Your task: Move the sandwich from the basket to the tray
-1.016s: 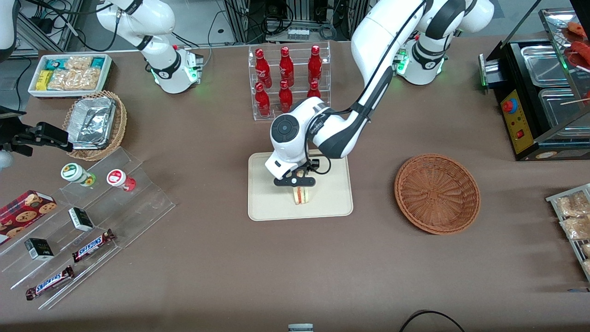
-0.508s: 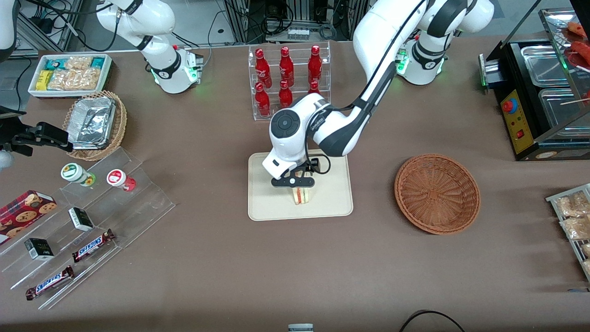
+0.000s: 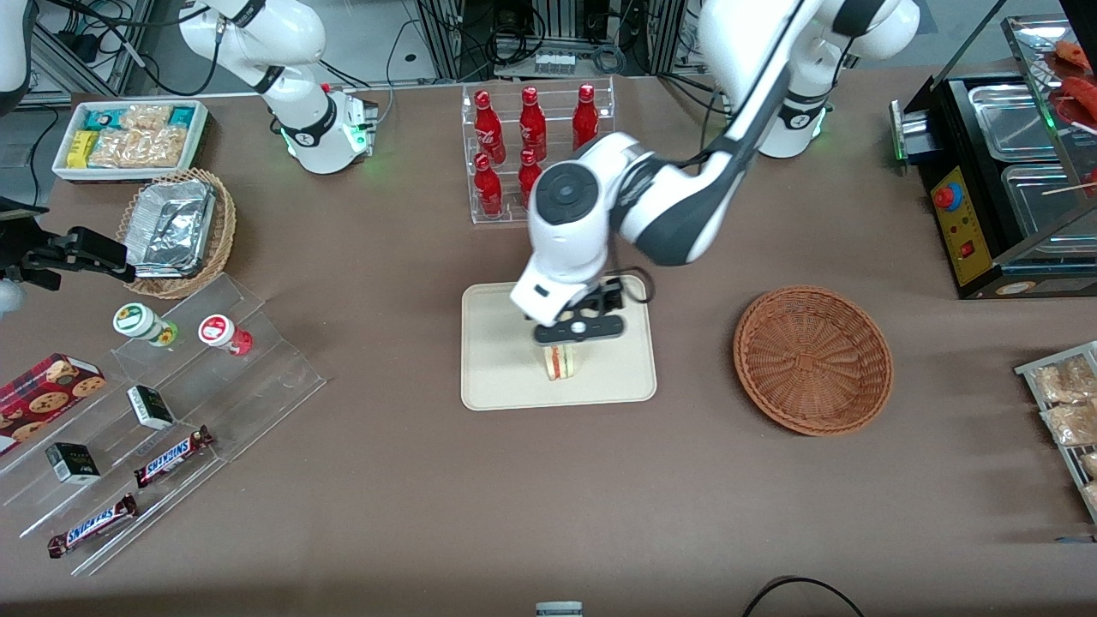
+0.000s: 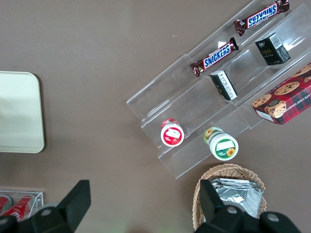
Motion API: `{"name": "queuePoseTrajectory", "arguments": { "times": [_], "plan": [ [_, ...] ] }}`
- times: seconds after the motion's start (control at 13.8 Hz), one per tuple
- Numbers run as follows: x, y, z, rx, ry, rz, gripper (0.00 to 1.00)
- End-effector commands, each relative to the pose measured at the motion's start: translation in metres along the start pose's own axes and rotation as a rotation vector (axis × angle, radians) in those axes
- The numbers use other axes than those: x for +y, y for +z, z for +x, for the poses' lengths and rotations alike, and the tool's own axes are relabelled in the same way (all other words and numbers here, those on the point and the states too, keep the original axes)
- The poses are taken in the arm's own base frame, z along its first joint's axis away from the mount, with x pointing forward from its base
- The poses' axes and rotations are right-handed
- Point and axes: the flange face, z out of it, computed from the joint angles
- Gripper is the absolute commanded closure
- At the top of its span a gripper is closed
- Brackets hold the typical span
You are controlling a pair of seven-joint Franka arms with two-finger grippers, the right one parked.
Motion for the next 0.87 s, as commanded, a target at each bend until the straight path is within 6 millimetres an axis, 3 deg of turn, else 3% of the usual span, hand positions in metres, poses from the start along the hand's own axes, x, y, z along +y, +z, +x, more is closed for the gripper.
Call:
{"name": "queuePoseTrajectory", "arguments": {
  "times": [0.0,0.15,0.44,0.8],
  "plan": [
    [-0.064,-0.06,0.015,-0.028,-0.091,0.027,0.01],
    [-0.104,-0.09,0.027,-0.037,-0.139,0.039,0.01],
    [-0.182,-0.137,0.041,-0.07,-0.073,0.069,0.01],
    [-0.274,-0.16,0.059,-0.113,0.002,0.057,0.01]
  ]
}}
